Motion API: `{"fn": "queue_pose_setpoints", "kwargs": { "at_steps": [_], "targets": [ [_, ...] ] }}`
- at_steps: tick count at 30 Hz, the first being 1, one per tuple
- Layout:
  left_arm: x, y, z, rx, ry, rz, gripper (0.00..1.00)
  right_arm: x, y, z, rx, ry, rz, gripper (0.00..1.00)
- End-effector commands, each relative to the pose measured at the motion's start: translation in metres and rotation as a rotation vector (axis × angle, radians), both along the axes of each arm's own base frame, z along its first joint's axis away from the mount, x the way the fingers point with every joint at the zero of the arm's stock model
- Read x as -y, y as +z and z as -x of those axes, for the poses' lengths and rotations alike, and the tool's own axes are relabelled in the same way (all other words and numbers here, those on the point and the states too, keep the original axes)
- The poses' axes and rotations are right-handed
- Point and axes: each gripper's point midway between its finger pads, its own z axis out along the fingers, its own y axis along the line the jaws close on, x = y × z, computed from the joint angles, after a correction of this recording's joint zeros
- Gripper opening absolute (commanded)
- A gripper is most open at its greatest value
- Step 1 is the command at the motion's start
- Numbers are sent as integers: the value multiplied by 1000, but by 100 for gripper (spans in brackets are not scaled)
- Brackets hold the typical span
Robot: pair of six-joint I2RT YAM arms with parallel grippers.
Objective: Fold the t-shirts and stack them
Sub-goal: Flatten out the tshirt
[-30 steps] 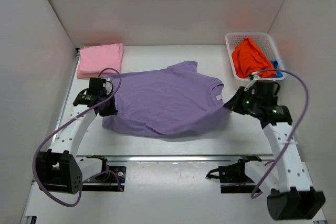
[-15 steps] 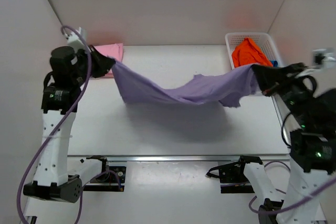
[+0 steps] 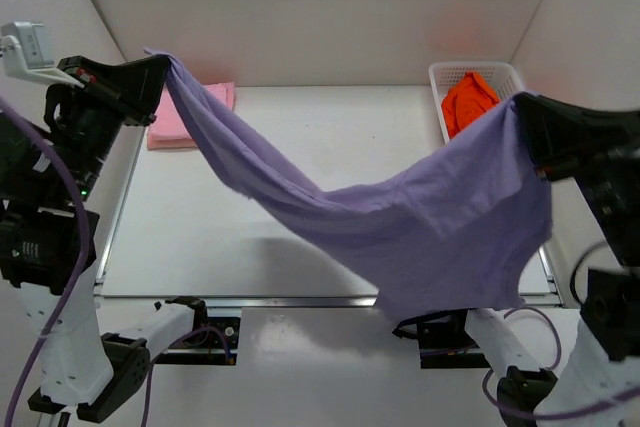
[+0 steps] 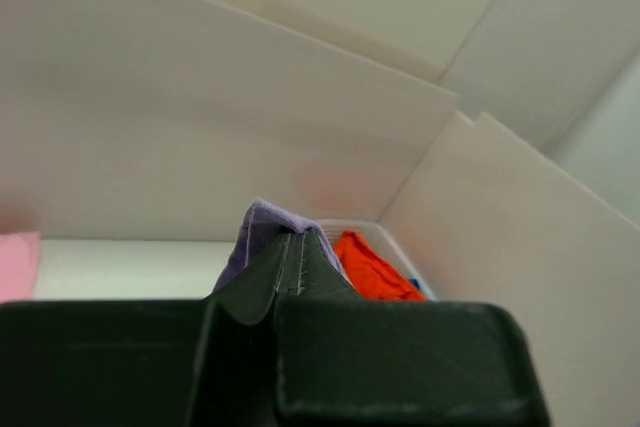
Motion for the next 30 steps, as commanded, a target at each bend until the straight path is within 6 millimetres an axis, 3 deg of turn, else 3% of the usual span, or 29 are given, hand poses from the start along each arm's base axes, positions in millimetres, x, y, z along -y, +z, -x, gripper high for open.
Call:
{"fn": "queue_pose_setpoints", "kwargs": {
  "at_steps": [1,4,5,7,9,10,12,14,15,16,17,18,20,22,25,27,28,30],
  "targets": [
    [-11,-55,-64,-183,95,-42,0,4,-45,-89,-204,21,6,0],
    [-10,-110,-97,-323,87,-83,0,4,-83,-131,-329,67,-3,0],
    [-10,-116,-104,-330,87,-87,0,8,-100,-147,-371,72,-6,0],
    [-15,-161,-128,-429,95,-105,0,13,-127,-167,-415,93,-19,0],
    [-23,-182,-144,-468,115,-129,0,16,-149,-185,-471,114,-40,0],
    [-26,-200,-155,-521,117,-133,0,17,-154,-193,-484,118,-40,0],
    [-33,-213,-172,-575,133,-150,0,14,-159,-207,-503,125,-24,0],
    [-36,-215,-190,-603,132,-133,0,1,-155,-219,-502,144,1,1],
    [-36,-203,-196,-587,133,-126,0,-2,-139,-220,-474,136,16,0],
    [-35,-179,-195,-536,132,-117,0,-3,-122,-218,-445,133,25,0],
    [-48,-154,-196,-494,167,-100,0,1,-114,-221,-432,121,29,0],
    [-54,-150,-201,-494,179,-91,0,2,-96,-218,-407,129,30,0],
    [-62,-96,-189,-378,175,-66,0,6,-65,-208,-354,138,37,0],
    [-69,-76,-186,-332,179,-38,0,10,-52,-207,-322,124,41,0],
    [-70,-74,-179,-315,167,-25,0,15,-59,-212,-340,147,28,0],
    [-64,-100,-181,-375,148,-41,0,22,-89,-224,-408,167,6,0],
    [-63,-111,-183,-395,140,-45,0,22,-90,-222,-408,177,6,0],
    [-64,-148,-175,-454,150,-48,0,21,-127,-232,-492,194,-3,0]
  ]
}}
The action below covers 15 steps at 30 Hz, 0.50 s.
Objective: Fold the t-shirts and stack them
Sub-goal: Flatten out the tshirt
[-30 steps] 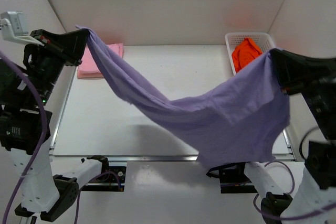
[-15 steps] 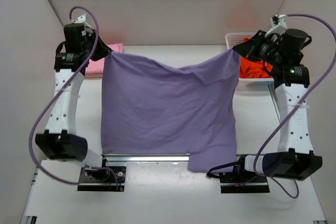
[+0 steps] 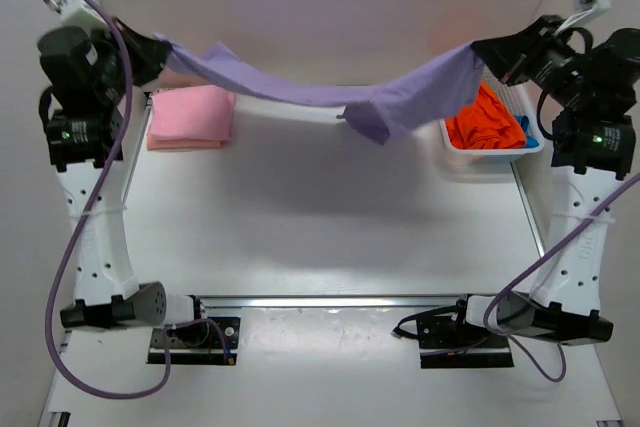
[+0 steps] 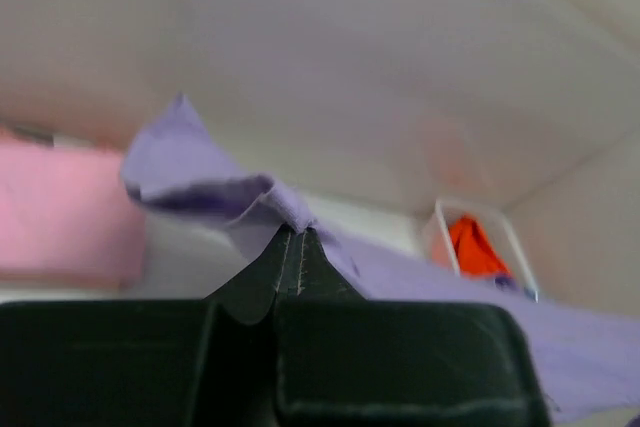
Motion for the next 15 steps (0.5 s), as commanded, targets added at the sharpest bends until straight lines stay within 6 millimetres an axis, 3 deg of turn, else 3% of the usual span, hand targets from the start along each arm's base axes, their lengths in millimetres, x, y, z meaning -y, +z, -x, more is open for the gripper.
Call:
{"fn": "queue_pose_setpoints", "kwargs": {
  "at_steps": [1,3,4,5,6,7,9,11,13,14,15],
  "targets": [
    [7,-79,-3,-158,-35,19,0,4,-49,-18,-119,35,-15,0],
    [6,-111,4,-210,-27,7,0,1,-88,-14,-208,32,-24,0],
    [4,-119,11,-229,-12,-6,0,5,-90,-5,-196,6,-5,0],
    [1,-145,16,-295,1,-21,0,7,-112,-2,-249,-22,5,0],
    [-7,-165,22,-335,30,-45,0,4,-127,9,-297,-33,4,0],
    [-10,-187,31,-390,37,-57,0,0,-128,21,-285,-34,27,0],
    [-20,-209,43,-431,84,-93,0,-8,-166,39,-361,-46,41,0],
    [-23,-235,55,-488,113,-115,0,-21,-183,62,-376,-35,48,0],
    [-28,-275,73,-567,139,-136,0,-22,-224,75,-473,-50,24,0],
    [-31,-284,77,-581,152,-140,0,-24,-231,84,-480,-42,9,0],
    [-32,-306,86,-631,162,-149,0,-27,-256,89,-546,-30,-13,0]
  ]
}}
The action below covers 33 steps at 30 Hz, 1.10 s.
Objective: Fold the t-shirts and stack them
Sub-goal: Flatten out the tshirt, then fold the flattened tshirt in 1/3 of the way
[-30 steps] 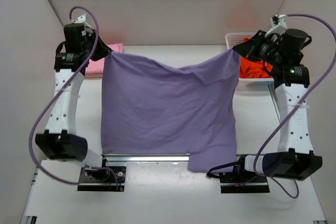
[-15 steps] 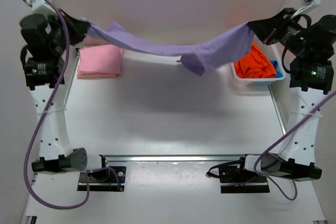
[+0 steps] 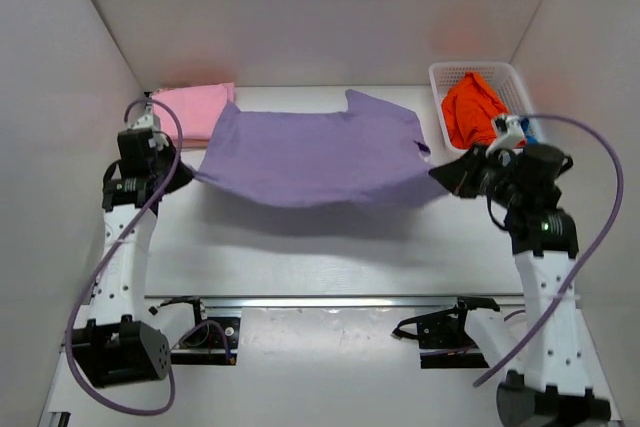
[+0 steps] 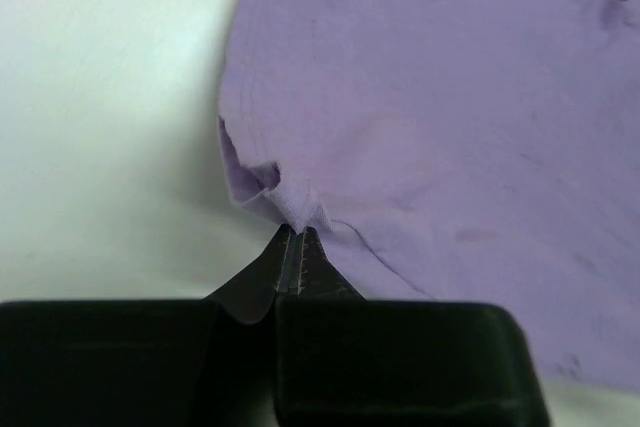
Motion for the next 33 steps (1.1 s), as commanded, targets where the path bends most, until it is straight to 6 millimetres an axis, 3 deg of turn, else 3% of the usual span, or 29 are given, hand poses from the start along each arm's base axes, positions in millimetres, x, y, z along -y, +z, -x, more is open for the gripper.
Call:
{"fn": "queue_pose_setpoints", "kwargs": {
  "at_steps": [1,2,5,8,11,14,18,21,25,33],
  "targets": [
    [-16,-31,29,-41,49,-97,0,4,-49,17,-86,-50,-24,0],
    [-14,-49,37,-76,40,-90,0,0,-58,24,-107,-42,-41,0],
    [-19,-79,53,-146,57,-122,0,-5,-123,43,-287,-49,-74,0],
    [-26,-98,64,-204,71,-161,0,-9,-161,62,-416,-53,-96,0],
    [-30,-113,73,-244,81,-182,0,-8,-192,77,-535,-76,-89,0],
    [-29,-120,74,-266,76,-200,0,-3,-211,84,-597,-106,-61,0],
    [-36,-132,72,-287,92,-197,0,9,-214,76,-605,-159,-64,0],
    [-29,-141,65,-315,69,-181,0,17,-216,67,-594,-175,-72,0],
    [-16,-142,47,-306,38,-145,0,20,-217,50,-588,-186,-70,0],
    [-21,-142,6,-313,47,-117,0,31,-211,12,-569,-219,-81,0]
  ]
}}
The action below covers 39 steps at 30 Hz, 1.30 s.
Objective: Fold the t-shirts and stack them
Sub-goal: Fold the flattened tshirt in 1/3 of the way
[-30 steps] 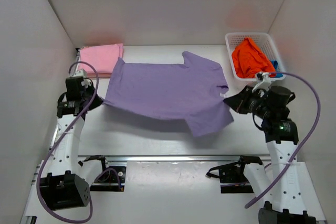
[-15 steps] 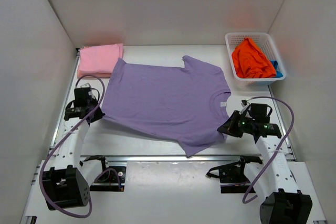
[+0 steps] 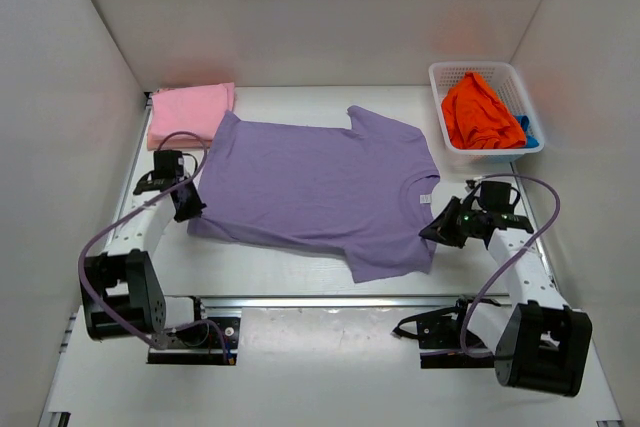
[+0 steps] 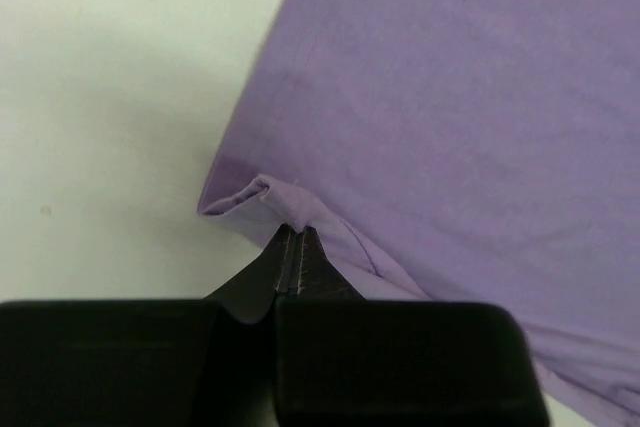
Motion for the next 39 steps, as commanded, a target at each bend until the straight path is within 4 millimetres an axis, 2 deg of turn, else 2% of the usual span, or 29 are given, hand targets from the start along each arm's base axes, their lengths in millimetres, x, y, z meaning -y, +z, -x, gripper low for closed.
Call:
{"fn": "queue_pose_setpoints", "kwargs": {
  "at_steps": [1,2,6,9,10,11,14,22,30,31,32,33,35,36,38,39],
  "targets": [
    [1,18,-36,78,-3,18,0,11,22,-38,115,-23,28,0],
    [0,21,-47,85,-7,17,0,12,21,-42,110,-22,28,0],
    [2,19,-66,75,-22,27,0,16,26,-59,117,-37,19,0],
    [0,10,-73,40,-12,30,0,16,30,-71,122,-31,20,0],
    [-1,10,-77,42,-22,24,0,18,37,-80,138,-41,19,0],
    [0,12,-83,48,-24,22,0,17,33,-81,127,-35,19,0],
    [-2,10,-92,45,-28,15,0,16,39,-96,144,-33,19,0],
    [-5,-3,-104,12,-24,16,0,15,23,-115,117,-23,14,0],
    [-5,-7,-118,8,-29,9,0,14,26,-148,151,-14,18,0],
    [-4,-13,-116,-17,-30,8,0,15,20,-149,130,-15,17,0],
    [-5,-13,-116,-25,-28,6,2,18,20,-155,132,-10,25,8],
    [-7,-13,-116,-30,-26,8,17,19,23,-159,139,-10,38,13],
    [-12,-13,-115,-45,-17,11,34,23,28,-165,162,2,85,30],
    [-12,-7,-116,-30,-20,6,37,27,36,-169,184,1,132,37],
    [-15,4,-115,-11,-21,-10,42,31,49,-173,213,6,201,43],
    [-16,4,-111,-22,-21,-14,45,32,55,-175,225,11,240,46]
  ]
}}
